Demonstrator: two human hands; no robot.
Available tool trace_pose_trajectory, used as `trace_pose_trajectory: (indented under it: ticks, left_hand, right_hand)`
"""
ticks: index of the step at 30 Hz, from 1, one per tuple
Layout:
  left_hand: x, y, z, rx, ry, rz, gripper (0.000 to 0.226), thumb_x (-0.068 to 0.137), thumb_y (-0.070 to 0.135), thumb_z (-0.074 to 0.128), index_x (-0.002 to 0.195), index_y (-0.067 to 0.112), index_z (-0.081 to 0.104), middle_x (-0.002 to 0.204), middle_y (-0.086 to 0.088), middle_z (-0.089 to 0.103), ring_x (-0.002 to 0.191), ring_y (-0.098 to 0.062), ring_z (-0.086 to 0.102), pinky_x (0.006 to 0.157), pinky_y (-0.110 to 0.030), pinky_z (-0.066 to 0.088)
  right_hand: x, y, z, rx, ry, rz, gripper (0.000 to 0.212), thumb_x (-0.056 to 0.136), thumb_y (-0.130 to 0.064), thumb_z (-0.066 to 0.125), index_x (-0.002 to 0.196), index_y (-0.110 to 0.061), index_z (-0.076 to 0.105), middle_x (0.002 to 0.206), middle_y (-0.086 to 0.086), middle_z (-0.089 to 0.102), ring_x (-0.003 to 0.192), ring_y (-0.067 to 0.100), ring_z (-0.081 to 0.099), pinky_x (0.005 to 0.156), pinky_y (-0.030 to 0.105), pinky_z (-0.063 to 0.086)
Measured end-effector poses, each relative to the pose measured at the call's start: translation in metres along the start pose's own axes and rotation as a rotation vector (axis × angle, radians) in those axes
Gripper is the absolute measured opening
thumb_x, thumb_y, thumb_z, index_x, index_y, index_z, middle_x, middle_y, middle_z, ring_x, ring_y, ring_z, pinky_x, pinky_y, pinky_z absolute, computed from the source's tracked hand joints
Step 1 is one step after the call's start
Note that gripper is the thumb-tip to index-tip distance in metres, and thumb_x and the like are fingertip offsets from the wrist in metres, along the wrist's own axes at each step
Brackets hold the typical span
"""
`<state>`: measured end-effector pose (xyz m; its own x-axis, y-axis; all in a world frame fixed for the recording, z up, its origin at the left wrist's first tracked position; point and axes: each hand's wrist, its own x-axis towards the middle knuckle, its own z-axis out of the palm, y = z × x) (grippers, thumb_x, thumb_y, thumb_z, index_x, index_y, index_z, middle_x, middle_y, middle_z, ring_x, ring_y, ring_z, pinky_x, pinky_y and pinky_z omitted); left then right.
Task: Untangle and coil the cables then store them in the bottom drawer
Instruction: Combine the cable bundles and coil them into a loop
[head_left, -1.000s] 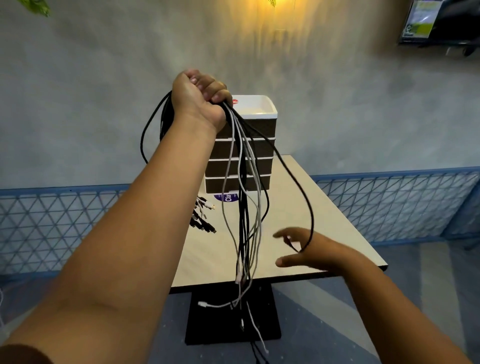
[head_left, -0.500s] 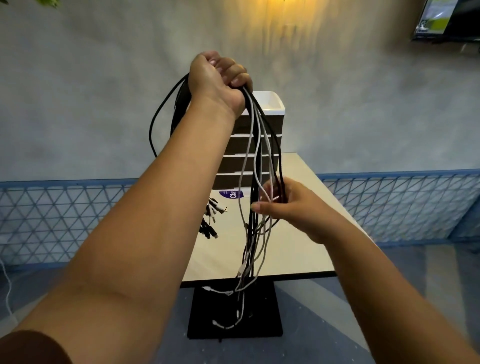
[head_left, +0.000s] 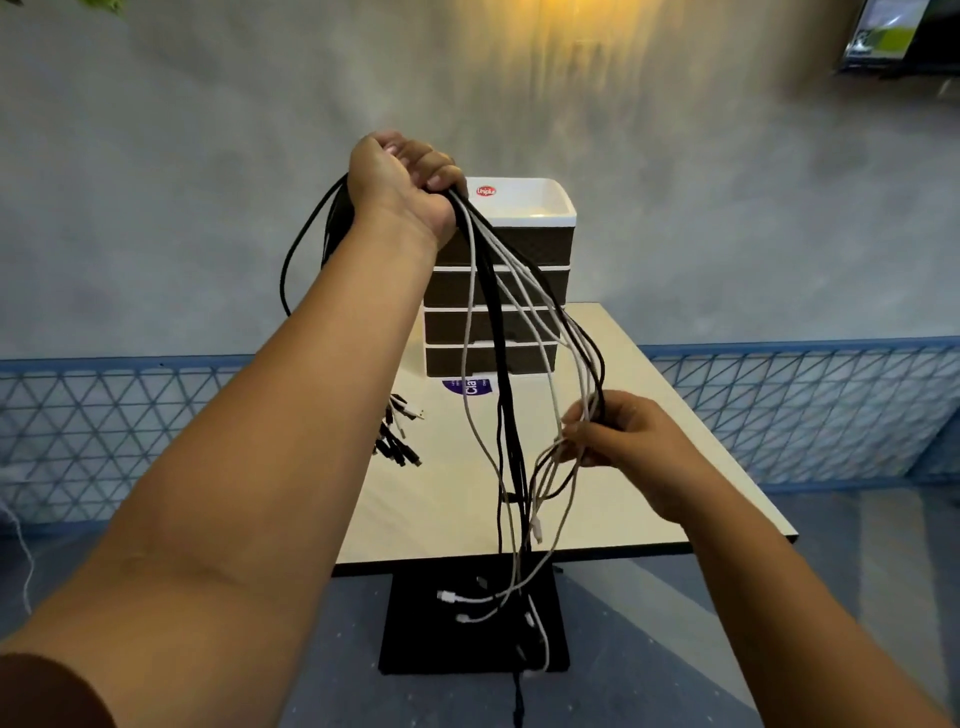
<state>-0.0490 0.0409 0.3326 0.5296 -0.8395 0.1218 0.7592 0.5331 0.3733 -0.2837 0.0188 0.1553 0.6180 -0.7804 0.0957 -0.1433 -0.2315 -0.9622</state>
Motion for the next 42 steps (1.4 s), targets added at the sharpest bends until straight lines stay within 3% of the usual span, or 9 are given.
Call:
trace_pose_trajectory:
  ticks: [5, 10, 17, 19, 24, 30, 35, 38, 42]
  left_hand:
    - [0.006, 0.005, -0.004, -0.011, 0.014, 0.007, 0.023, 0.063, 0.005, 0.037, 0.048, 0.02, 0.028, 0.038, 0.008, 0.023, 0.028, -0.01, 0.017, 0.033, -0.013, 0.015]
    - [0.007, 0.003, -0.002, 0.04, 0.033, 0.014, 0.022, 0.063, 0.006, 0.039, 0.05, 0.021, 0.028, 0.041, 0.008, 0.022, 0.032, -0.01, 0.015, 0.037, -0.015, 0.014]
    - [0.007, -0.006, -0.005, 0.073, 0.05, -0.007, 0.03, 0.076, 0.006, 0.036, 0.052, 0.021, 0.026, 0.041, 0.008, 0.02, 0.033, -0.01, 0.014, 0.037, -0.016, 0.013]
    - [0.008, -0.002, -0.004, 0.077, 0.056, 0.002, 0.029, 0.074, 0.006, 0.036, 0.052, 0.021, 0.027, 0.041, 0.008, 0.021, 0.033, -0.01, 0.015, 0.037, -0.016, 0.013]
    - [0.004, -0.002, 0.001, 0.103, 0.042, 0.021, 0.022, 0.063, 0.006, 0.038, 0.05, 0.021, 0.027, 0.041, 0.008, 0.021, 0.033, -0.01, 0.014, 0.037, -0.017, 0.012]
    - [0.004, -0.001, -0.003, 0.083, 0.038, 0.013, 0.027, 0.072, 0.006, 0.037, 0.05, 0.021, 0.028, 0.042, 0.008, 0.021, 0.034, -0.01, 0.015, 0.037, -0.016, 0.013]
    - [0.005, 0.008, -0.004, -0.031, 0.02, 0.014, 0.027, 0.065, 0.006, 0.039, 0.043, 0.019, 0.029, 0.04, 0.008, 0.023, 0.03, -0.01, 0.017, 0.035, -0.013, 0.016]
    - [0.005, 0.01, -0.005, -0.025, 0.019, 0.018, 0.028, 0.066, 0.007, 0.039, 0.042, 0.019, 0.029, 0.04, 0.008, 0.022, 0.031, -0.01, 0.017, 0.035, -0.013, 0.016]
    - [0.008, 0.012, -0.007, -0.075, 0.009, 0.011, 0.034, 0.071, 0.007, 0.038, 0.04, 0.019, 0.03, 0.04, 0.008, 0.023, 0.031, -0.009, 0.017, 0.035, -0.013, 0.016]
  right_hand:
    - [-0.002, -0.011, -0.017, 0.138, -0.073, 0.027, 0.023, 0.092, 0.008, 0.052, 0.109, -0.004, 0.061, 0.091, 0.023, 0.073, 0.091, 0.037, 0.072, 0.089, 0.045, 0.056]
    - [0.006, 0.01, -0.011, -0.285, -0.01, 0.082, 0.01, 0.081, 0.001, 0.066, 0.083, -0.009, 0.066, 0.082, 0.015, 0.072, 0.087, 0.035, 0.07, 0.086, 0.053, 0.056]
    - [0.012, 0.035, -0.007, -0.575, -0.063, 0.193, 0.011, 0.077, -0.006, 0.071, 0.082, -0.014, 0.067, 0.083, 0.005, 0.07, 0.078, 0.021, 0.066, 0.059, 0.026, 0.052]
    - [0.011, 0.042, -0.008, -0.585, -0.072, 0.211, 0.011, 0.079, -0.01, 0.073, 0.088, -0.015, 0.069, 0.086, 0.002, 0.07, 0.077, 0.014, 0.064, 0.057, 0.019, 0.047]
    - [0.011, 0.052, -0.003, -0.579, -0.061, 0.226, 0.006, 0.083, -0.014, 0.07, 0.088, -0.018, 0.069, 0.085, -0.002, 0.07, 0.077, 0.011, 0.063, 0.062, 0.019, 0.048]
    - [0.008, 0.061, -0.003, -0.566, -0.037, 0.235, 0.009, 0.092, -0.023, 0.062, 0.091, -0.017, 0.069, 0.086, -0.001, 0.073, 0.086, 0.017, 0.068, 0.08, 0.035, 0.053]
    - [0.001, 0.044, -0.013, -0.068, -0.058, 0.246, 0.013, 0.093, -0.015, 0.062, 0.102, -0.009, 0.069, 0.094, 0.013, 0.073, 0.086, 0.021, 0.067, 0.076, 0.035, 0.05]
    - [0.005, 0.045, -0.012, -0.49, 0.048, 0.168, 0.011, 0.095, -0.019, 0.059, 0.097, -0.014, 0.069, 0.089, 0.007, 0.071, 0.086, 0.023, 0.065, 0.078, 0.038, 0.052]
    - [0.007, 0.04, -0.008, -0.464, 0.113, 0.132, 0.014, 0.101, -0.03, 0.047, 0.105, -0.021, 0.057, 0.085, 0.004, 0.066, 0.08, 0.02, 0.062, 0.072, 0.035, 0.051]
